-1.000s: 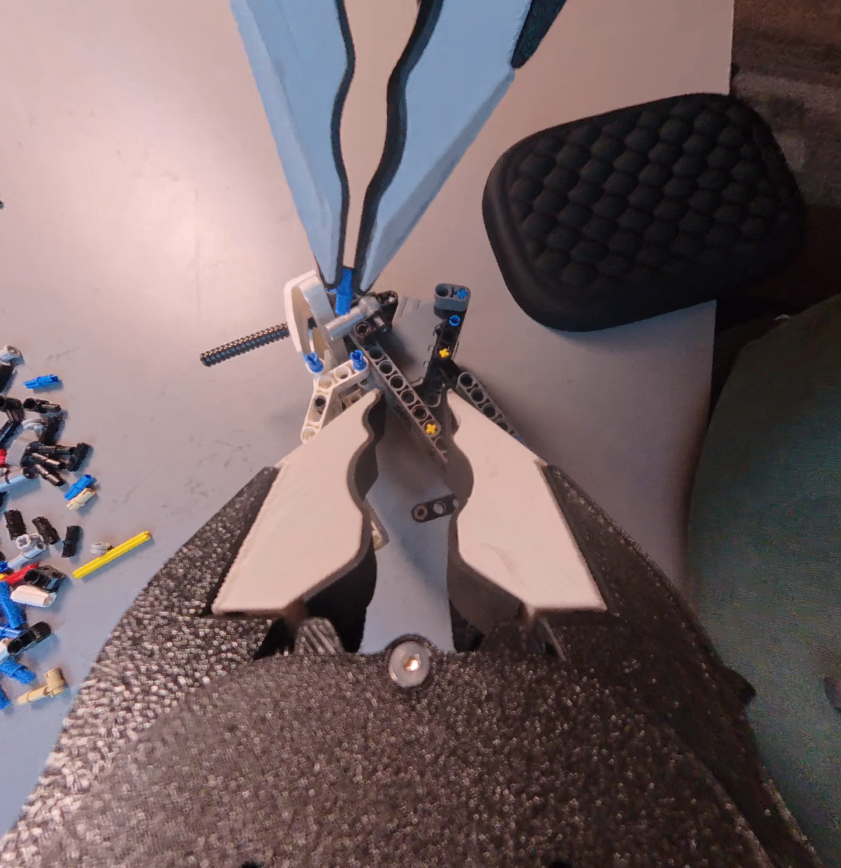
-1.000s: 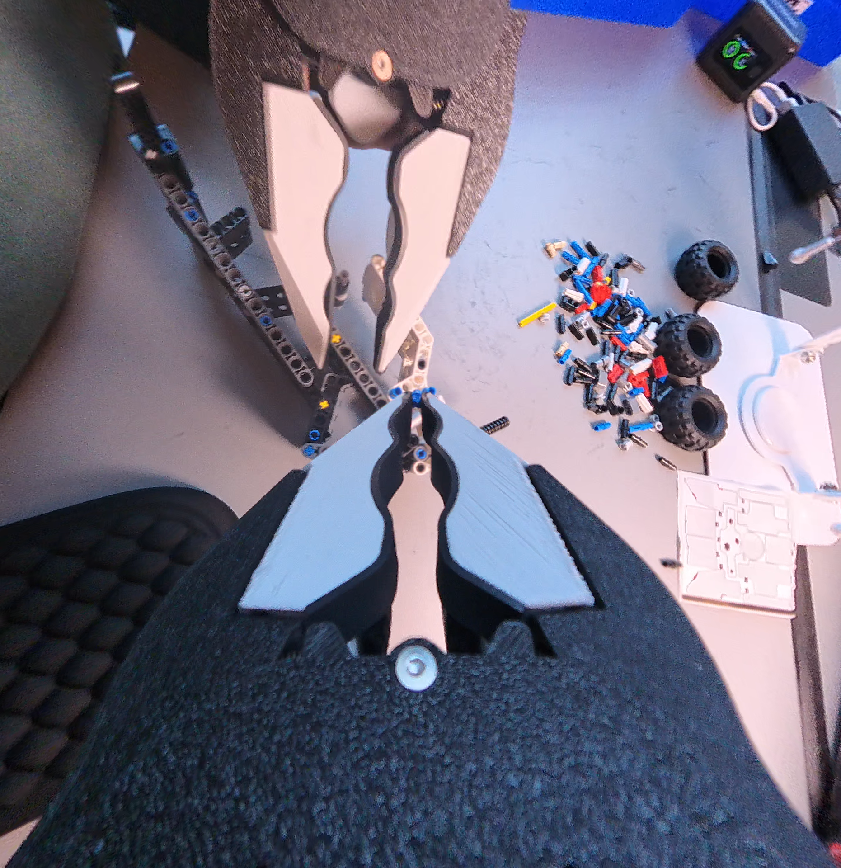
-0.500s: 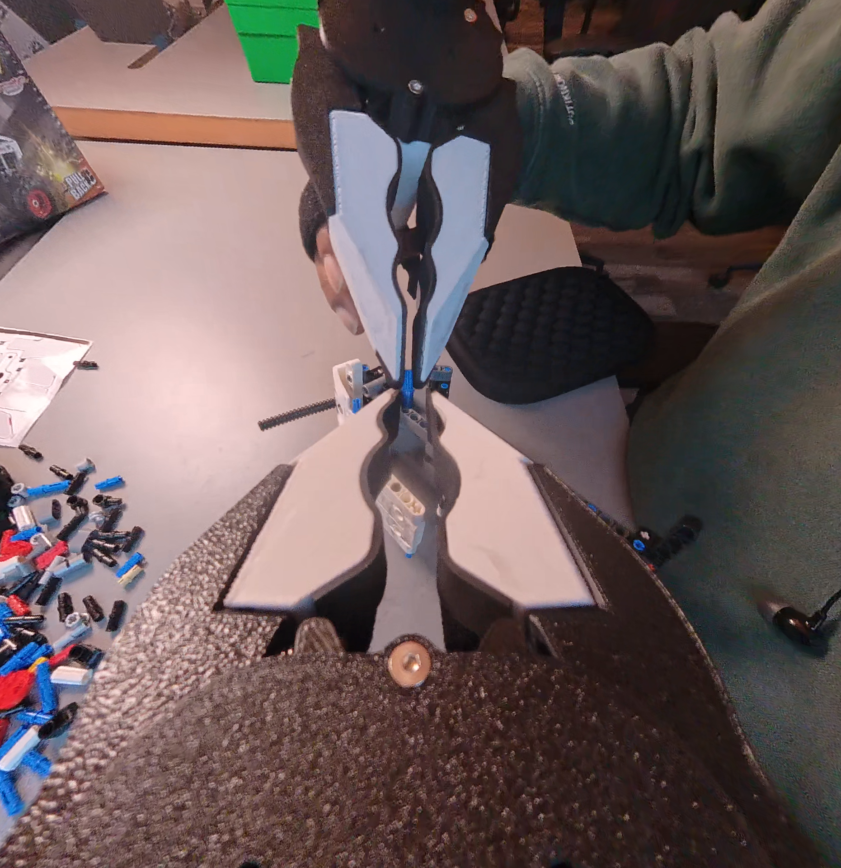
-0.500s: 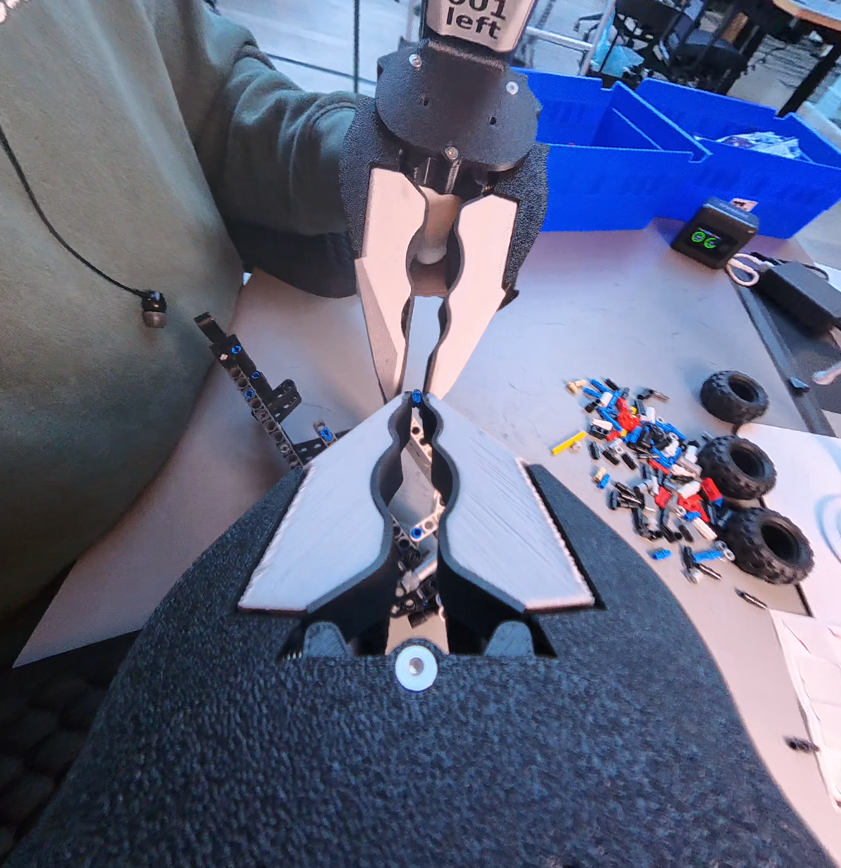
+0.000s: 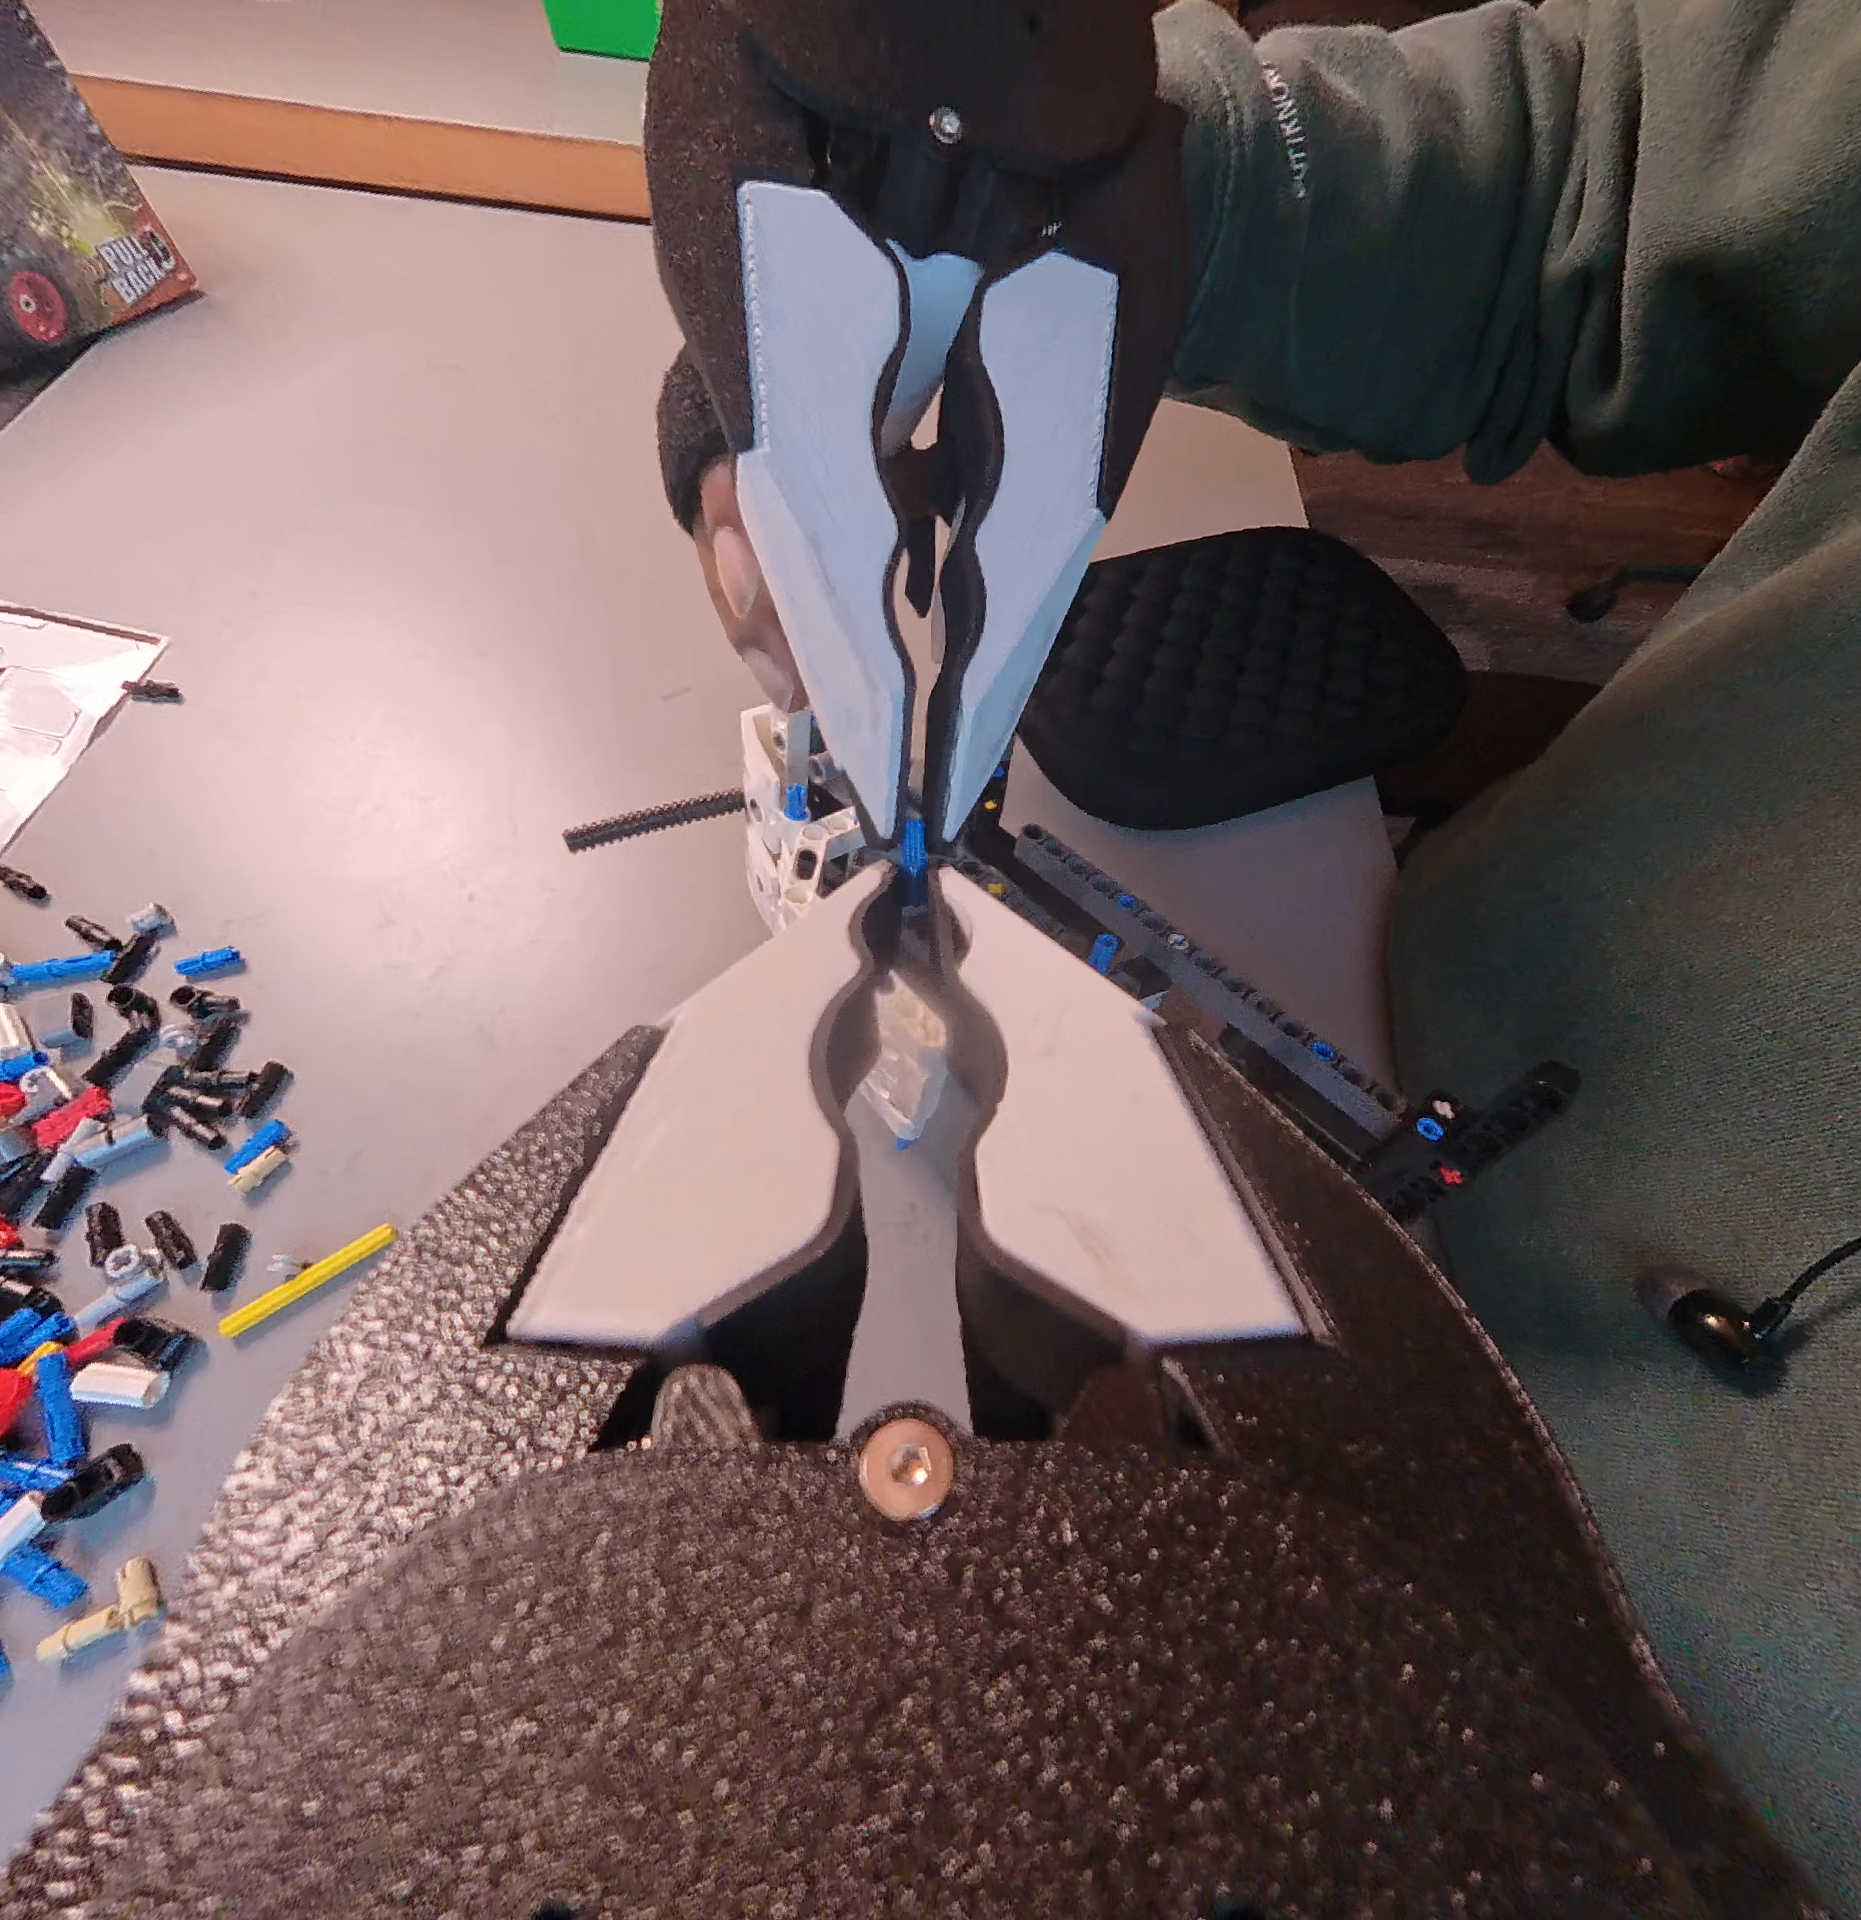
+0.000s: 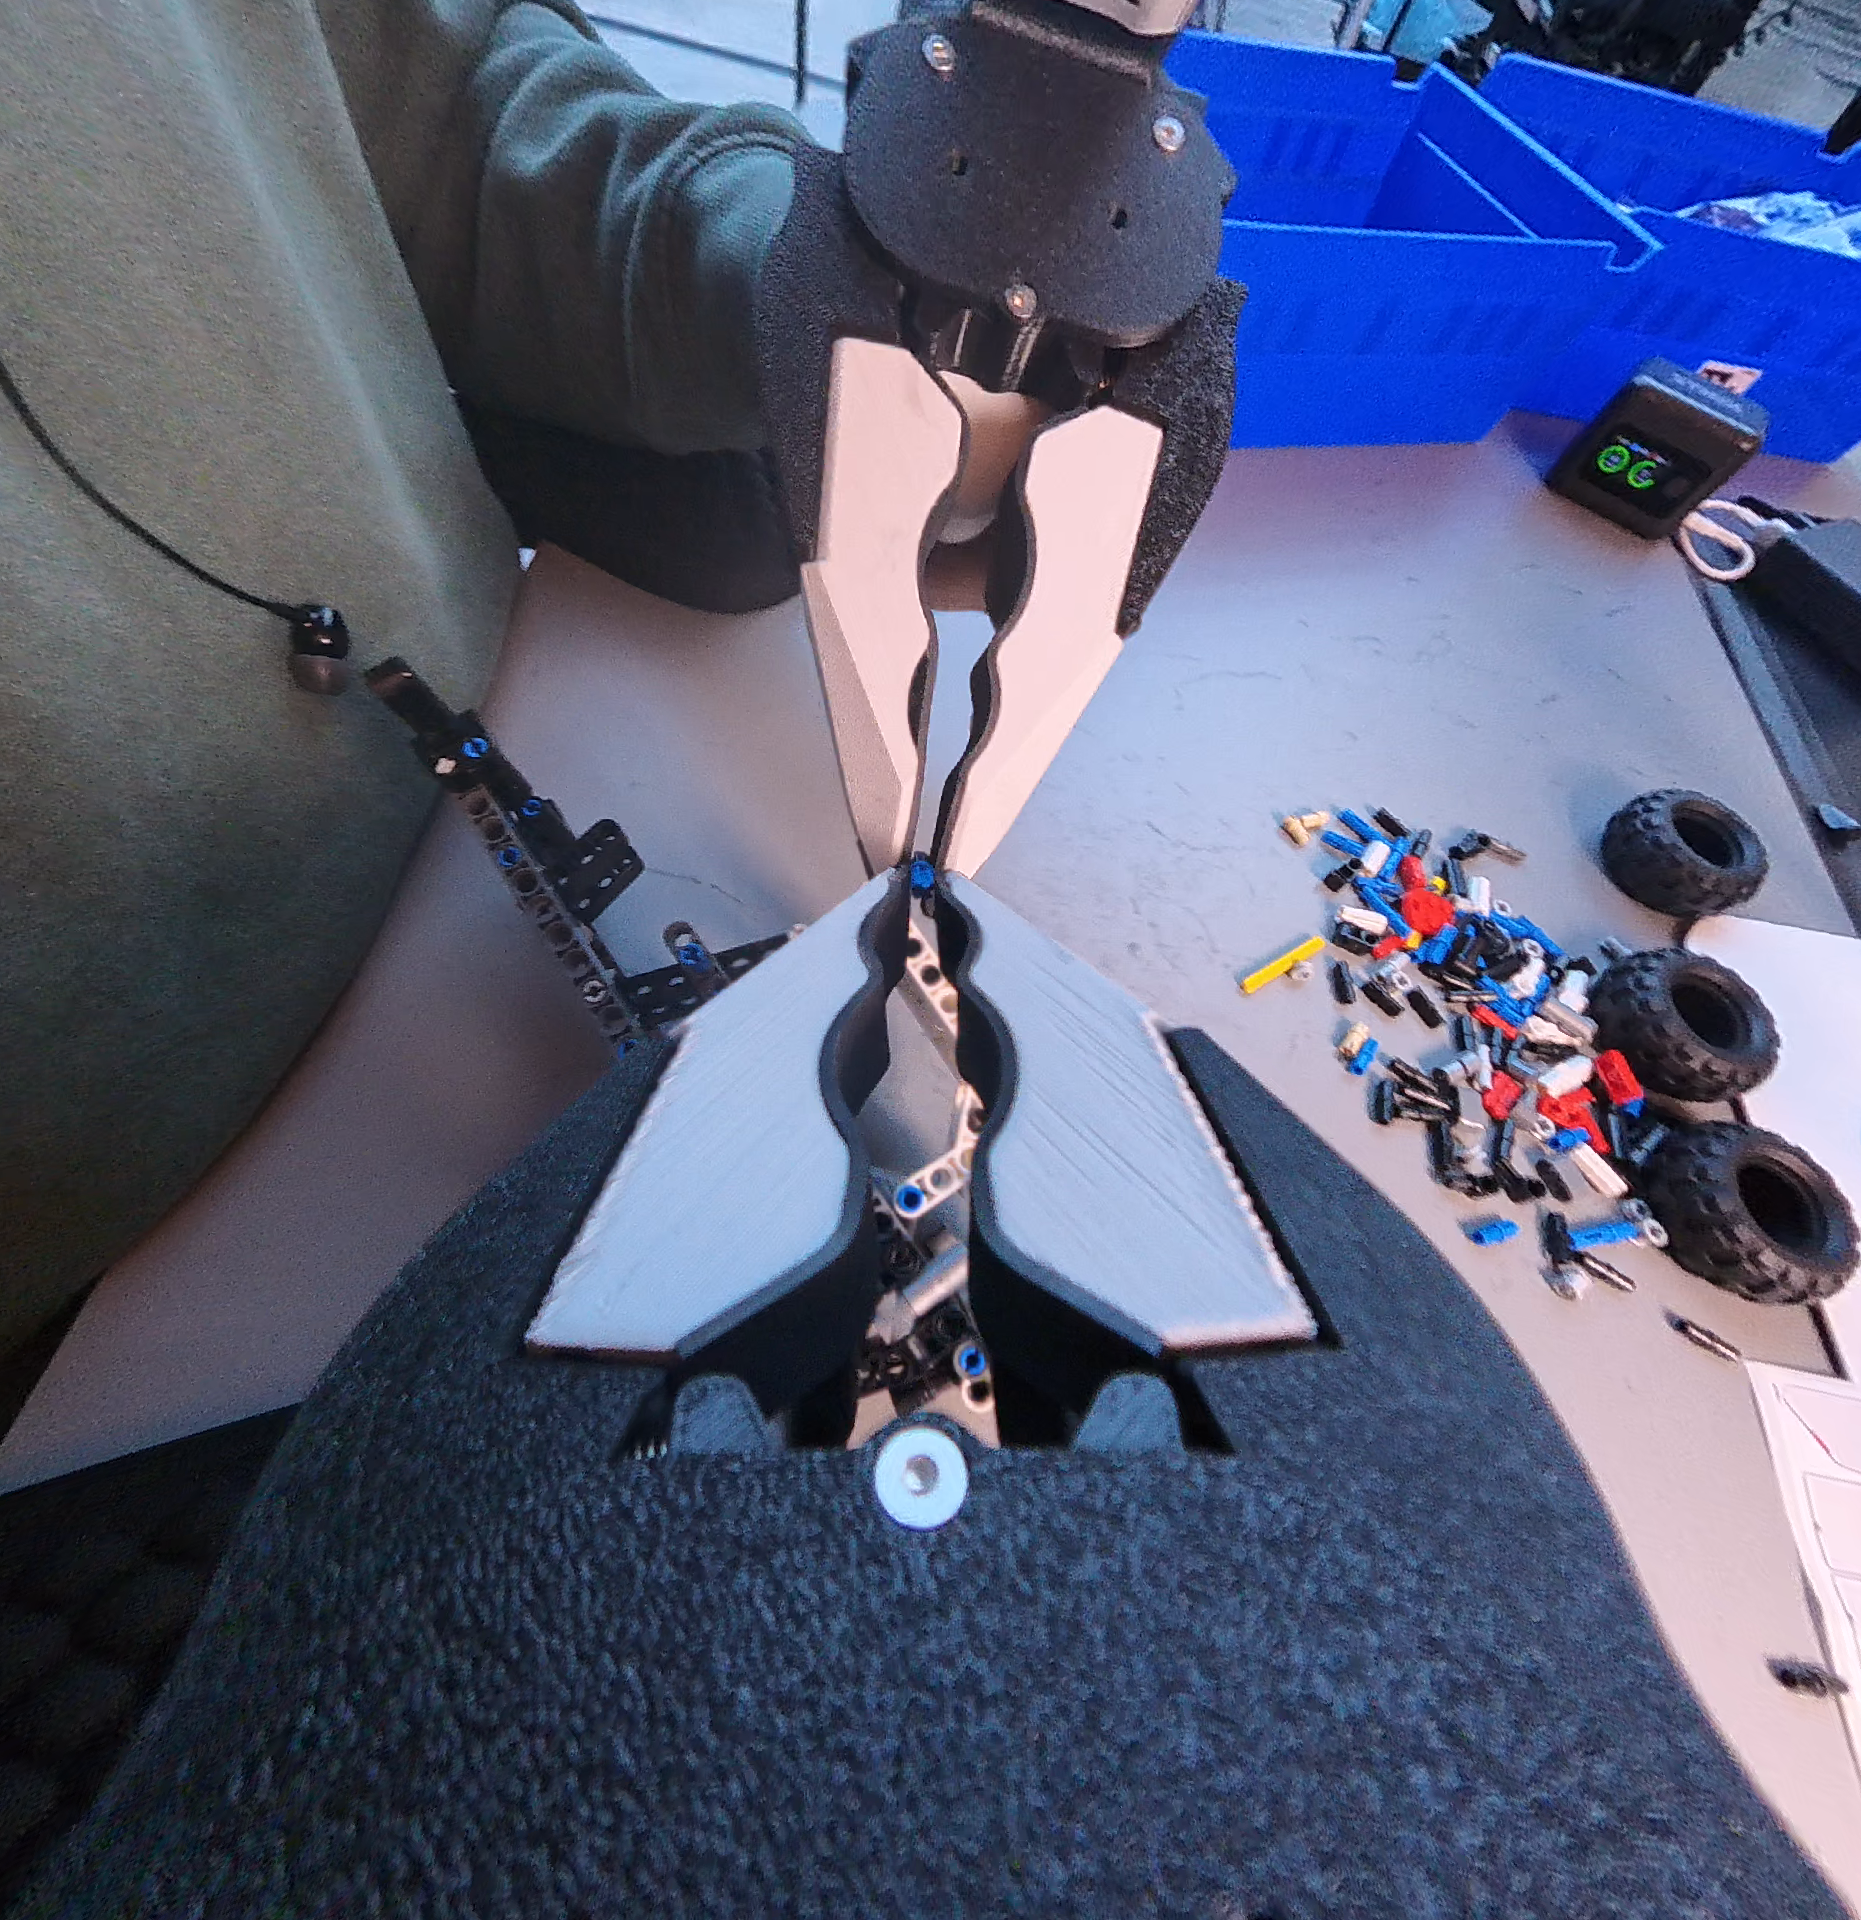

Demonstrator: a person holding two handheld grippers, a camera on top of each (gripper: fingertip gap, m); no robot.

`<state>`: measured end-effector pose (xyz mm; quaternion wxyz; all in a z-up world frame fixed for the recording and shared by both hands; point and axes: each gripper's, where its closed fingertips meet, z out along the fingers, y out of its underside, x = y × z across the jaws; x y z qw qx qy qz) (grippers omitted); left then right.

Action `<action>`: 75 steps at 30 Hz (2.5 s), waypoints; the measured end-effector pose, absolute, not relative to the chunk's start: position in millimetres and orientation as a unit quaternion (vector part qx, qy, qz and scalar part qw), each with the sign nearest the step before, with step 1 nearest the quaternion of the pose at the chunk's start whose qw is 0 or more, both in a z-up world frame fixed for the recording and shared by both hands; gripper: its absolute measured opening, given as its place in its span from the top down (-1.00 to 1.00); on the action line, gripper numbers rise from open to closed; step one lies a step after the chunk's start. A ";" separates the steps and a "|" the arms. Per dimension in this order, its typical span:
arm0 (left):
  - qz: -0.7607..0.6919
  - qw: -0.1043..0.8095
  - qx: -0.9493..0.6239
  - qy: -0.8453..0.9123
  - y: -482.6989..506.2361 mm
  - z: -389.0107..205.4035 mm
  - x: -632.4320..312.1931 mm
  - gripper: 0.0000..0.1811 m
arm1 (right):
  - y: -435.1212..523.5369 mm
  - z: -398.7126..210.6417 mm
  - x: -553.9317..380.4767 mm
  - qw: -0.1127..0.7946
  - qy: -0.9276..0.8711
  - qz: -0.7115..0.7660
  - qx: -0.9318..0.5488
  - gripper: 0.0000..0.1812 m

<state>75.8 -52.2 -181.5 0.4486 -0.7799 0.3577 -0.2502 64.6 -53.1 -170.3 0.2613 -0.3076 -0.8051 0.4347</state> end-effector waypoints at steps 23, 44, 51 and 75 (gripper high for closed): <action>-0.327 0.356 -0.825 0.292 -20.2 -214.8 79.9 0.59 | -14.2 -222.0 95.3 0.182 -0.870 0.252 -0.382 0.96; -0.226 0.344 -0.847 0.336 -18.1 -230.2 88.7 0.78 | -24.6 -222.4 96.7 0.201 -0.825 0.326 -0.415 0.91; -0.203 0.349 -0.852 0.333 -17.4 -230.8 86.9 0.79 | -22.5 -221.7 92.8 0.226 -0.805 0.336 -0.433 0.97; -0.213 0.352 -0.848 0.334 -23.9 -239.3 74.2 0.84 | 80.4 -273.3 -17.8 0.260 -0.778 0.264 -0.508 0.88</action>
